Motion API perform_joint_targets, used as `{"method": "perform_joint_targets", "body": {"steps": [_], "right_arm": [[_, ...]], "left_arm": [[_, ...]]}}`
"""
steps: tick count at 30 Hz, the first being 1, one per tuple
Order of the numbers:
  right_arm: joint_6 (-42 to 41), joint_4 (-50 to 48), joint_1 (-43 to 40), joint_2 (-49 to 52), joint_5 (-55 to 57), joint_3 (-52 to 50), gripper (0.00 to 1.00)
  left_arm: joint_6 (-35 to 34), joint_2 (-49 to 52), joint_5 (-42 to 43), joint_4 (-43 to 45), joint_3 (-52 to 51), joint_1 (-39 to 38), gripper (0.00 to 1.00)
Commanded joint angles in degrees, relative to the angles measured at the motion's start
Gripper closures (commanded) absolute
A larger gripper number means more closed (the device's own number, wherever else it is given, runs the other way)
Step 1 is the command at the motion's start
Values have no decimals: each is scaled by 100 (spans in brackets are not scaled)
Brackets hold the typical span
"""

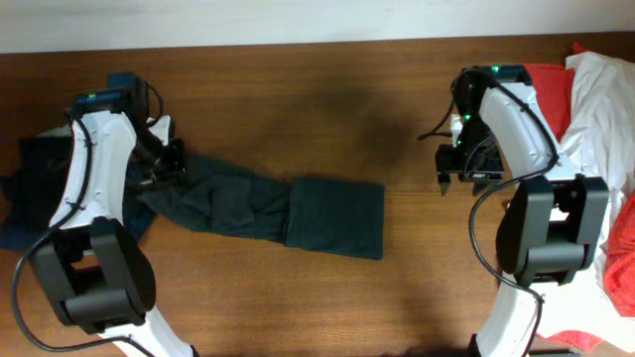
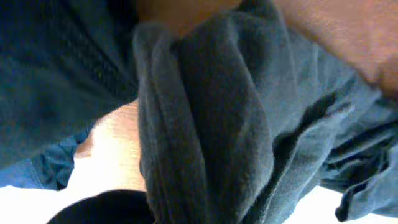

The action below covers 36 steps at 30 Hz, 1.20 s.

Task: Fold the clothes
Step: 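Fold the strip's left end rightward onto the stack with the left gripper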

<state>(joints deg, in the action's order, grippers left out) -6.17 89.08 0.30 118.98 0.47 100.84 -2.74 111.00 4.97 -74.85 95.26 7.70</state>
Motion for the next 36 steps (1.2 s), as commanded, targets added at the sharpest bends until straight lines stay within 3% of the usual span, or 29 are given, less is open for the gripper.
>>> {"method": "perform_joint_targets", "body": {"steps": [1,6,11,15,19,23,28,36], "right_arm": [[15,2,7,-195,90,70,38],[37,7,7,-192,90,70,38],[39,7,7,-192,90,70,37],[144,9,7,-192,87,70,37],[144,9,7,-192,87,70,37],[144,20,7,-192,87,70,37],[144,33,7,-192,87,70,37],[144,33,7,-192,87,70,37]], "left_arm": [[63,-24,192,-199,175,-529,99],[-507,-26,619,-166,501,-2291,99],[-1185,-22,994,66,586,-3222,99],[-1309,-22,1801,243,658,-3311,99],[-1353,-20,1779,350,684,-3390,99],[-1351,269,883,258,684,-3792,99],[-1346,251,-485,-767,1523,-3220,99],[-1095,251,-227,-1309,1755,-3143,99]]}}
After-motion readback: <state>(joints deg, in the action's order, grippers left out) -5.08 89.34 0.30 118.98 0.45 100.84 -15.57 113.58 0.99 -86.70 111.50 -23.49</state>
